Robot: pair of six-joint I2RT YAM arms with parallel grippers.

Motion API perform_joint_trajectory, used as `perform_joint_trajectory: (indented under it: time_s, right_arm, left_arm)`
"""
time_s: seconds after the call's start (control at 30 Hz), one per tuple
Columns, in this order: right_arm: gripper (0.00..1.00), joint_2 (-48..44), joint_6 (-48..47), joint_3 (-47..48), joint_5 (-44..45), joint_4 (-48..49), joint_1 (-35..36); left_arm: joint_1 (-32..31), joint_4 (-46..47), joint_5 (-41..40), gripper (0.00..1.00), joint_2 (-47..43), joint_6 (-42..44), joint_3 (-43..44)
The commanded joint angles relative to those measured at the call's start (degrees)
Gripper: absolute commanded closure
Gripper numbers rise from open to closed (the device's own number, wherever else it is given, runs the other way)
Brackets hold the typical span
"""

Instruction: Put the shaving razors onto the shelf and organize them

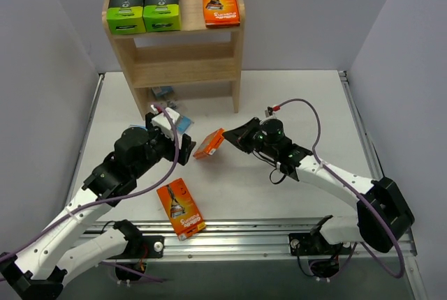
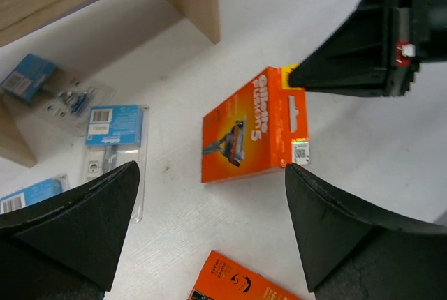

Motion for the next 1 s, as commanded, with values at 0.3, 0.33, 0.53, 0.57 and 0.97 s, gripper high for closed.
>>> perform_joint_trajectory:
  time_s: [0.3,0.33,0.53,0.57,0.97]
  right_arm:
    - [1.00,-7.5,-0.6,2.4,5.0,-7.3,0.5]
    - [1.00,-7.7,-0.6,2.4,5.1,-7.5,0.7]
    - [1.00,-9.3,-0.4,2.4,5.1,-7.9,1.0]
    - [1.00,-9.6,-0.4,2.5,5.1,-8.0,1.1]
    - [1.00,-12.5,-0.4,1.9,6.0,-9.7,2.5]
  left_arm:
    - [-12.0,-14.6,12.3,0.06,6.8,13.9,17.2]
    - [-14.5,-15.1,11.1,0.06,7.8,14.3,17.8]
    - [-21.2,-18.0,1.5,0.06,15.0,16.5,20.6]
    - [-21.8,-18.0,0.3,0.06,15.6,16.7,20.7]
    - [-22.5,-19.0,-14.7,0.05,27.3,16.9,26.3]
